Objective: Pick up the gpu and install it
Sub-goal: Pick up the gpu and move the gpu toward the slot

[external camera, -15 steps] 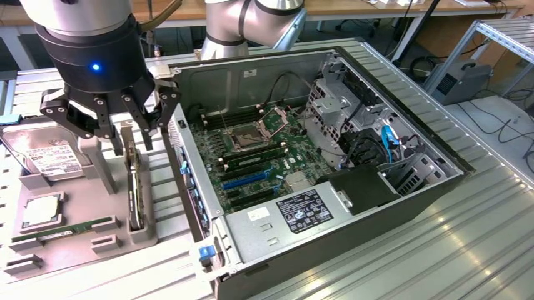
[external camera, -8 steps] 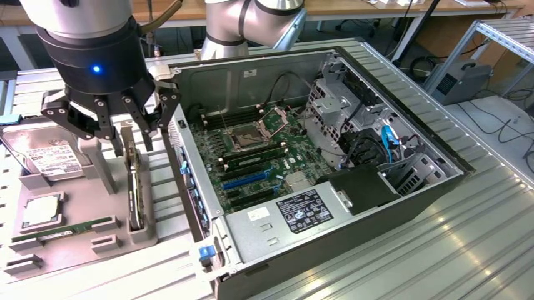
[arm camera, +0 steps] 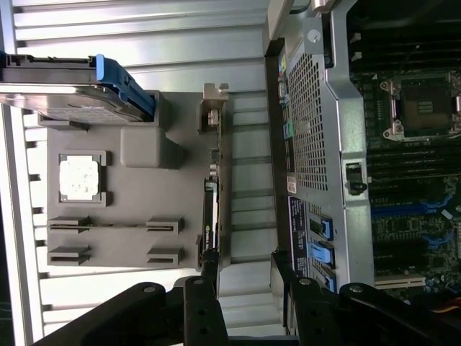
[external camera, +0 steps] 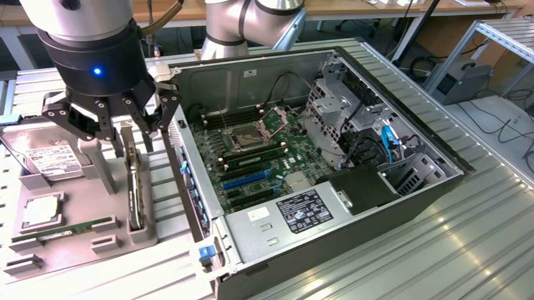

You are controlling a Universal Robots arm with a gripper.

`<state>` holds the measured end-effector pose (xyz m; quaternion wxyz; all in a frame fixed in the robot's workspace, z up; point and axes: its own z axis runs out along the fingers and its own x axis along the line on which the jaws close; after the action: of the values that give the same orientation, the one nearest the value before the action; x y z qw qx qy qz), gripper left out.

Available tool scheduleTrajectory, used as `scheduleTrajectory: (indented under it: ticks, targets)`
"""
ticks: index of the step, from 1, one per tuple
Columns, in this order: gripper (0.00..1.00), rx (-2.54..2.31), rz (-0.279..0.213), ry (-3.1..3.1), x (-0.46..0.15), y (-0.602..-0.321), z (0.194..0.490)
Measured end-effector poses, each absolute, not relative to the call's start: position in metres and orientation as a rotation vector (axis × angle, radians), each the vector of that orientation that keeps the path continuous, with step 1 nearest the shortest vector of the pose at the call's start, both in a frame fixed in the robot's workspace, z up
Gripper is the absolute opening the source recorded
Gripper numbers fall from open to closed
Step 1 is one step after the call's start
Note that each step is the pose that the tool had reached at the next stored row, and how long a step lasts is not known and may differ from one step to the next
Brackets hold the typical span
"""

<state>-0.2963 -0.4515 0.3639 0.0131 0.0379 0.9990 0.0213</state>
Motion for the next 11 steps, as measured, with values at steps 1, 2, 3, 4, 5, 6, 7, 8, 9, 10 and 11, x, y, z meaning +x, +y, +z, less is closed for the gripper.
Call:
scheduleTrajectory:
  ticks: [1, 2, 3, 4, 5, 6, 7, 8, 9, 10, 11]
  targets:
    - [0.42, 0.118, 0.066, 3.113, -0.2963, -0.4515, 0.3637]
    - [0.42, 0.118, 0.066, 3.112, -0.2963, -0.4515, 0.3635]
    - [0.42, 0.118, 0.066, 3.112, -0.2963, -0.4515, 0.3633]
    - [0.42, 0.118, 0.066, 3.112, -0.2963, -0.4515, 0.3631]
    - [0.42, 0.118, 0.066, 3.113, -0.2963, -0.4515, 0.3629]
    - [0.42, 0.118, 0.066, 3.113, -0.2963, -0.4515, 0.3627]
    - [0.42, 0.118, 0.066, 3.113, -0.2963, -0.4515, 0.3625]
    - [0.42, 0.118, 0.066, 3.112, -0.2963, -0.4515, 0.3622]
    - [0.42, 0.118, 0.066, 3.112, -0.2963, -0.4515, 0.3621]
    - [0.42, 0.118, 0.066, 3.113, -0.2963, -0.4515, 0.3619]
    - [0.42, 0.118, 0.066, 3.112, -0.2963, -0.4515, 0.3616]
